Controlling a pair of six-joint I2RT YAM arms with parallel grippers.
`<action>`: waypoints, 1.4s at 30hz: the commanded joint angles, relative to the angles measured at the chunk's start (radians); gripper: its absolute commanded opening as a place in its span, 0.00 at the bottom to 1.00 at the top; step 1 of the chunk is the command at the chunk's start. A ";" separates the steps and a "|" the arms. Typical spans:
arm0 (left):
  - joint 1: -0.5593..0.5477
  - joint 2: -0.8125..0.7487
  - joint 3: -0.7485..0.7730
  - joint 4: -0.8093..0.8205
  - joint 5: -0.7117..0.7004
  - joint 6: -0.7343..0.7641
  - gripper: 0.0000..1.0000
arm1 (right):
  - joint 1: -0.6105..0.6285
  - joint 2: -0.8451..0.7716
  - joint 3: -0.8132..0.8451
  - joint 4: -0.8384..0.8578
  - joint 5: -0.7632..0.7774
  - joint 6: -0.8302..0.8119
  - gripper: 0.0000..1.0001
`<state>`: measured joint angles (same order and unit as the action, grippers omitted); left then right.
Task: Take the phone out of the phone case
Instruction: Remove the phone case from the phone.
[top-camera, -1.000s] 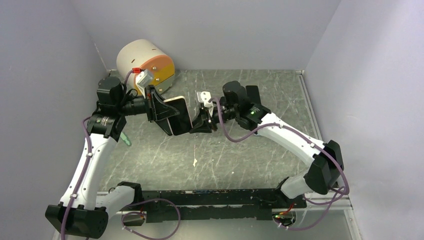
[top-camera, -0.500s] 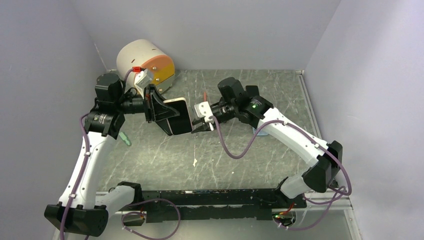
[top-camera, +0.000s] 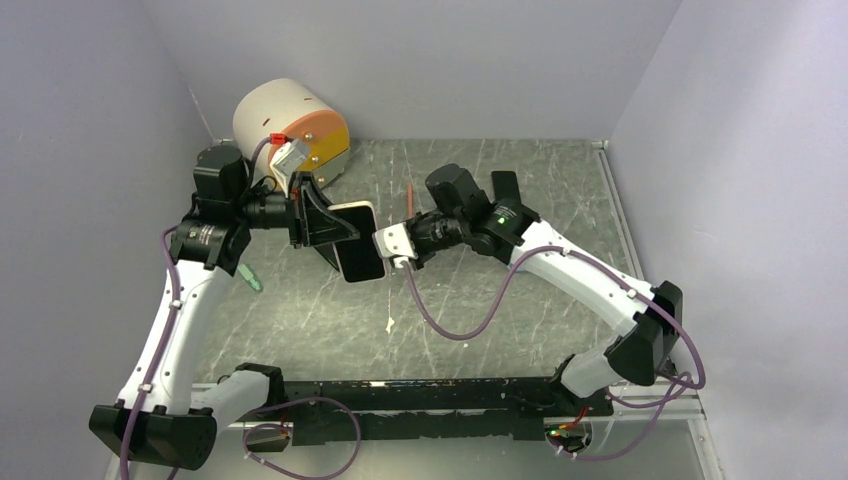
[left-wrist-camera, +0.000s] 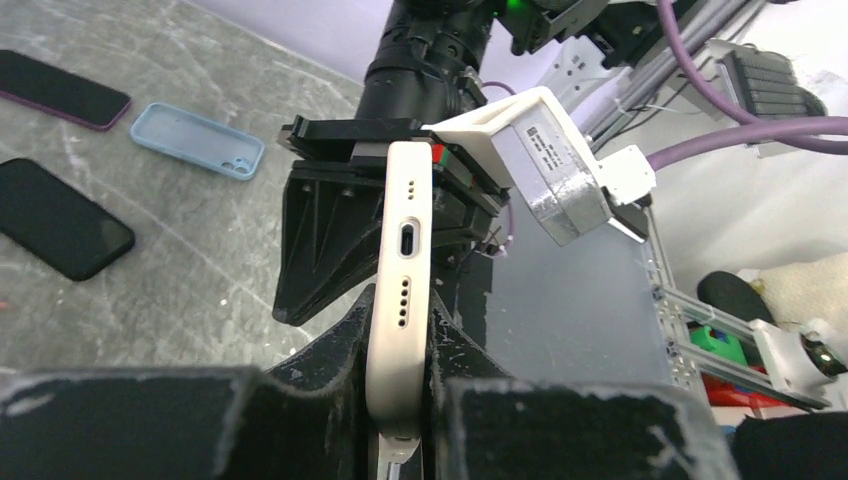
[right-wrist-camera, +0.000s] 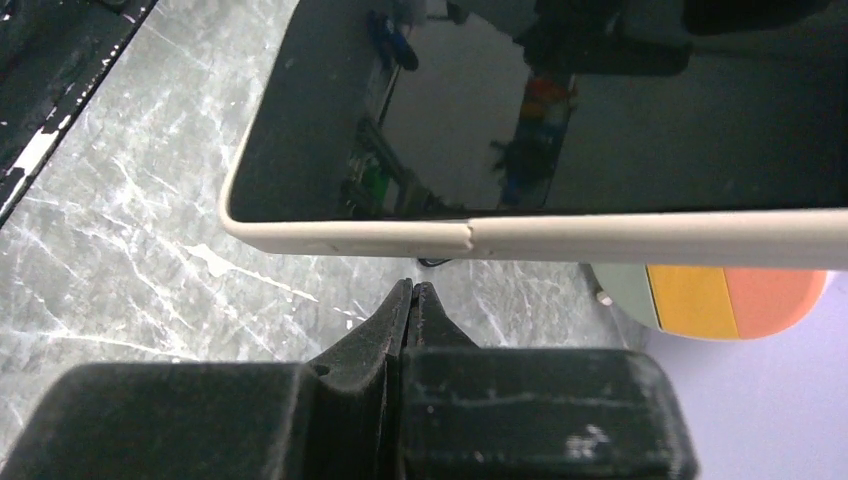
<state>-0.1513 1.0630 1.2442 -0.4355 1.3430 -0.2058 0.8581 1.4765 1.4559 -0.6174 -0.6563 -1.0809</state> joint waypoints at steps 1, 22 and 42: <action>-0.001 -0.053 0.042 -0.033 -0.092 0.082 0.03 | -0.024 -0.039 -0.055 0.118 -0.032 0.080 0.00; -0.001 -0.150 -0.144 0.325 -0.359 -0.174 0.03 | -0.237 -0.230 -0.481 1.168 -0.281 1.282 0.56; -0.001 -0.114 -0.102 0.333 -0.232 -0.147 0.03 | -0.168 -0.152 -0.354 0.852 -0.340 1.008 0.83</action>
<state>-0.1513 0.9451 1.0821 -0.1680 1.0370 -0.3603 0.6819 1.3479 1.0576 0.2893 -0.9703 0.0242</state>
